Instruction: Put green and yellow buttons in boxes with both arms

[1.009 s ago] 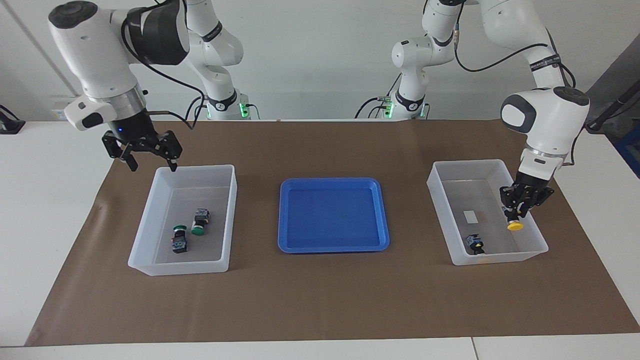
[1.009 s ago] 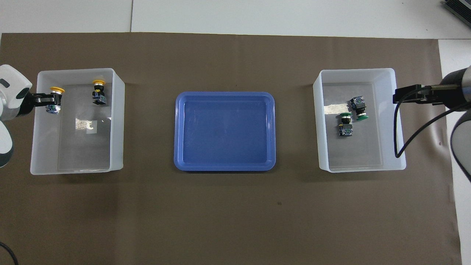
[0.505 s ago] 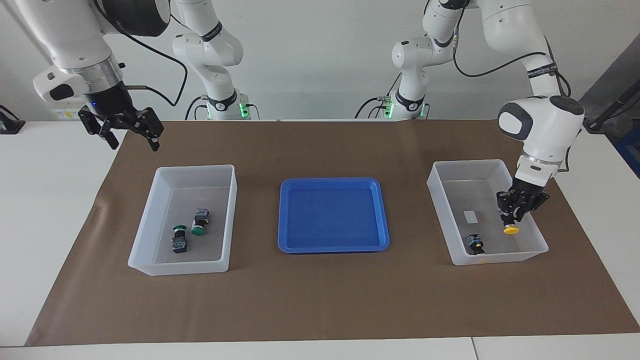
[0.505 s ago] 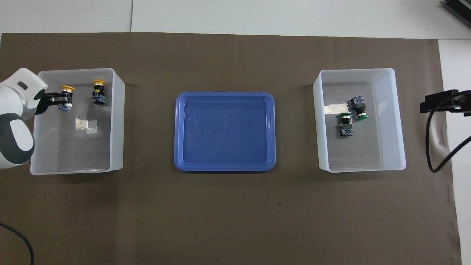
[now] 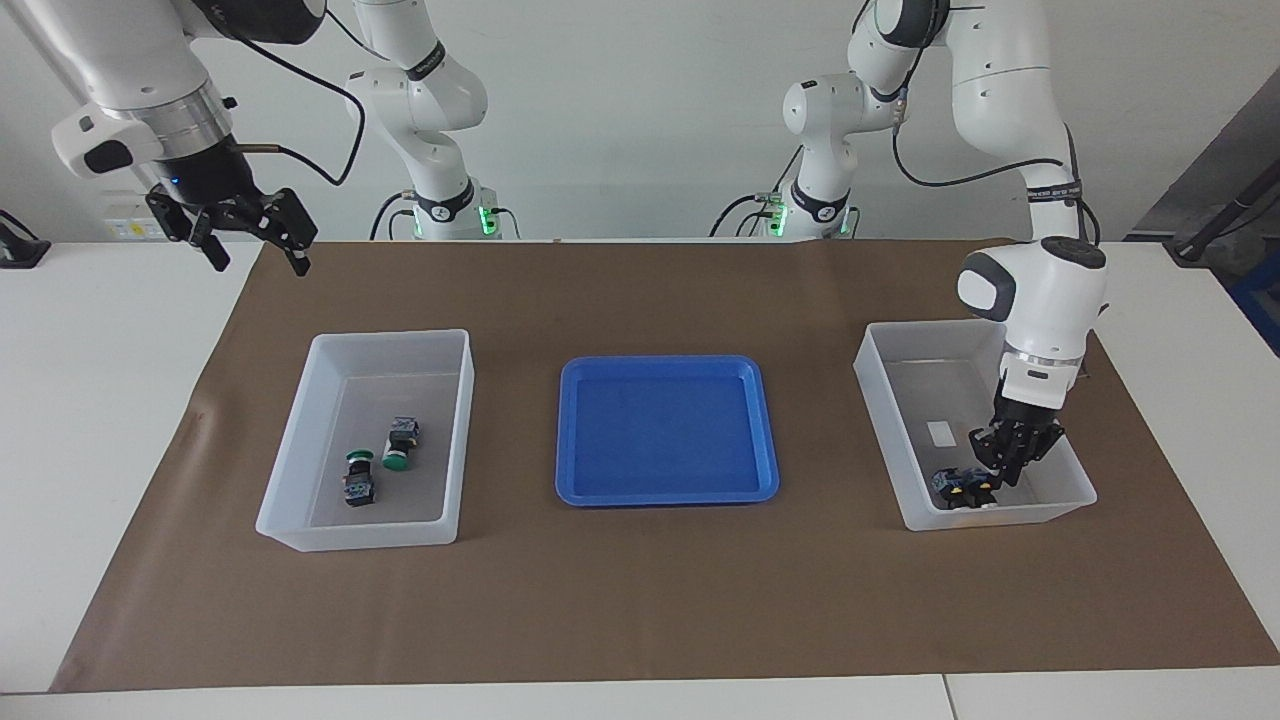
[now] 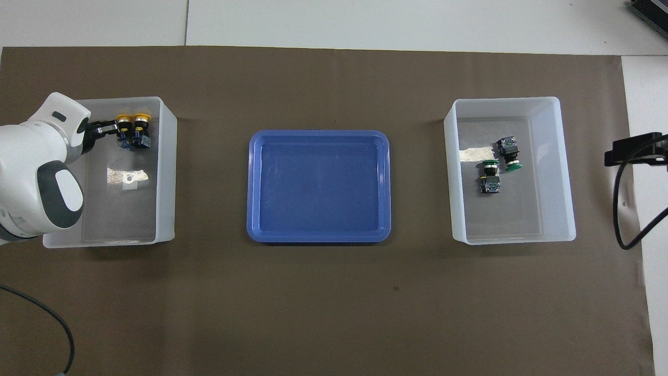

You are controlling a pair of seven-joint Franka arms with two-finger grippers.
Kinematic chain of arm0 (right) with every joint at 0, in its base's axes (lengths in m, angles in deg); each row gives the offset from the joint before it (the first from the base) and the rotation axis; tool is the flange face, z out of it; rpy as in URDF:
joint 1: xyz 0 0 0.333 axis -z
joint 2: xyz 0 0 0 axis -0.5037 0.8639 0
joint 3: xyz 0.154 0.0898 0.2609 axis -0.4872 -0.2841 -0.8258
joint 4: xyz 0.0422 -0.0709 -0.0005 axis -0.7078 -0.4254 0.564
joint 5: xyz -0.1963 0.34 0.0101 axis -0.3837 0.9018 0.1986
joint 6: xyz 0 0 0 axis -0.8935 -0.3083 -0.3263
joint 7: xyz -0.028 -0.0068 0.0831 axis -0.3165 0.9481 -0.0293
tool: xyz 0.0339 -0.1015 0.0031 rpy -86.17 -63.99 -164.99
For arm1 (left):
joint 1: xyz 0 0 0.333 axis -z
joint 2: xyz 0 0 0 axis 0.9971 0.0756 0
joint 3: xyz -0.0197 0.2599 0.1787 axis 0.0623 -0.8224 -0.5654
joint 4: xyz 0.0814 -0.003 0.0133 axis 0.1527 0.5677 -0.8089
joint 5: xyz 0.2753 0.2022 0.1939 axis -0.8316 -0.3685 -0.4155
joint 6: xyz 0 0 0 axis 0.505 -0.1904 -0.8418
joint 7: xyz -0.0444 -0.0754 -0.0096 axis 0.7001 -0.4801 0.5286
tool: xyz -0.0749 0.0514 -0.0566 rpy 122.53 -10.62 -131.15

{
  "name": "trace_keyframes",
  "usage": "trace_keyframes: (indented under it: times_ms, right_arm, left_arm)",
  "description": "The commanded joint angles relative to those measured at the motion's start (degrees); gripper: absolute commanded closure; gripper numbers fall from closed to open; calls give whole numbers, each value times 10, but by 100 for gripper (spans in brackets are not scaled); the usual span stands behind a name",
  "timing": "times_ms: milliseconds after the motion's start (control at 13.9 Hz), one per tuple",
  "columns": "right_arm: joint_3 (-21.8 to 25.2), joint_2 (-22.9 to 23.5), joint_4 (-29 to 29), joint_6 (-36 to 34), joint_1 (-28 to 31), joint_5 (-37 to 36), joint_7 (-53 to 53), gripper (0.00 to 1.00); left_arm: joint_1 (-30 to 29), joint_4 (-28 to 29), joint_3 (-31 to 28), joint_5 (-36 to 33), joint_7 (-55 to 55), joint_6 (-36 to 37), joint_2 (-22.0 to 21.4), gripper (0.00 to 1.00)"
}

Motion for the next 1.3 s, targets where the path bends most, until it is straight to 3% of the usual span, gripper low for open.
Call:
trace_keyframes:
  times_ms: [0,72,144,216,288,361,577,1226]
  right_arm:
    - [7,-7,-8,-9,-3,-10,17,0]
    - [7,-8,-8,-9,2,-10,24,0]
    - [5,-11,-11,-10,6,-10,24,0]
    - [1,-12,-14,-12,7,-10,24,0]
    - [1,-13,-15,-13,6,-9,23,0]
    - [0,-14,-19,-13,6,-9,19,0]
    - [0,-19,-23,-13,7,-7,21,0]
    - [0,-18,-22,-17,-1,-9,17,0]
  left_arm:
    - [6,-1,-7,9,8,-29,15,90]
    - [6,1,-7,9,8,-43,16,81]
    - [5,-1,-6,9,8,-44,16,59]
    - [4,-4,-7,9,1,-37,16,29]
    - [4,-4,-8,8,-2,-35,12,9]
    - [3,-5,-8,7,-3,-22,6,0]
    - [6,-5,-8,5,-21,93,-64,0]
    - [95,1,-4,1,-15,433,-266,0]
